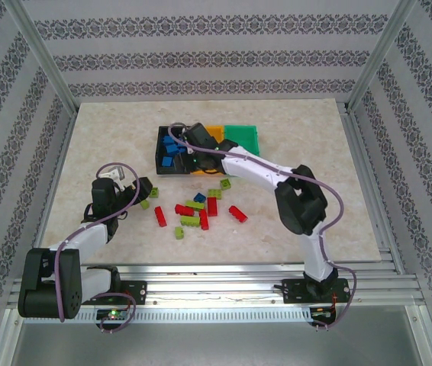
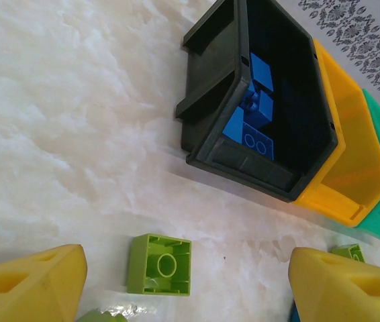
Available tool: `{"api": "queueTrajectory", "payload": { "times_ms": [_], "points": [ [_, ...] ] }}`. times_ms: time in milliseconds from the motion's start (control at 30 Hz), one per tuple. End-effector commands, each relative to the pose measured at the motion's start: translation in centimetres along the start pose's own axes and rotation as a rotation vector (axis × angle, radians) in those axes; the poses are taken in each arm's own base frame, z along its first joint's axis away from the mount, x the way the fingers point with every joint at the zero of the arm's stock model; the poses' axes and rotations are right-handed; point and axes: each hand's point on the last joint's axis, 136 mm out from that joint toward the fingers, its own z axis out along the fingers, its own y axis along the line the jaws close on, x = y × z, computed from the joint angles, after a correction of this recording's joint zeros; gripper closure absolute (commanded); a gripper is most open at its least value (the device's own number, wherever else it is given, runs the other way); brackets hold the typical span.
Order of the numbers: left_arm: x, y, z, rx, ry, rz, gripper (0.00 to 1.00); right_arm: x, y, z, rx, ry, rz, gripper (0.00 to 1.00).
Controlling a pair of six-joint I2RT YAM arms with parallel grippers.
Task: Sort the legos into containers by color
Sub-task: Place the lego in the container, then move the lego to the center of the table.
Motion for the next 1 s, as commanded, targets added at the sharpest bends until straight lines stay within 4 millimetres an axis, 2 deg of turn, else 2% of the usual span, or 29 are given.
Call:
{"api": "queueTrajectory", "payload": {
  "times_ms": [0, 200, 400, 800, 967],
  "points": [
    [-1.3, -0.5, -0.1, 0.024, -0.036, 0.000, 0.21, 0.4, 0.3, -3.1, 0.009, -0.052, -0.032, 0.47],
    [-1.3, -0.6, -0.2, 0.030, -0.038, -0.001, 0.21, 5.7, -0.3, -3.3, 0.009, 0.048, -0.011, 0.47],
    [-1.2, -0.5, -0.2, 0.027, -0.040, 0.001, 0.21, 10.2, 0.5, -1.2, -0.004, 0.158, 0.010, 0.48],
    [-1.2, -0.7, -0.2, 0.036, -0.041, 0.003, 0.19, 13.9, -1.1, 0.3, 0.054, 0.215, 0.073, 0.47],
    [-1.3, -0.8, -0.2, 0.041, -0.041, 0.001, 0.19, 14.0, -1.5, 0.9, 0.065, 0.212, 0.082, 0.45]
  ]
}}
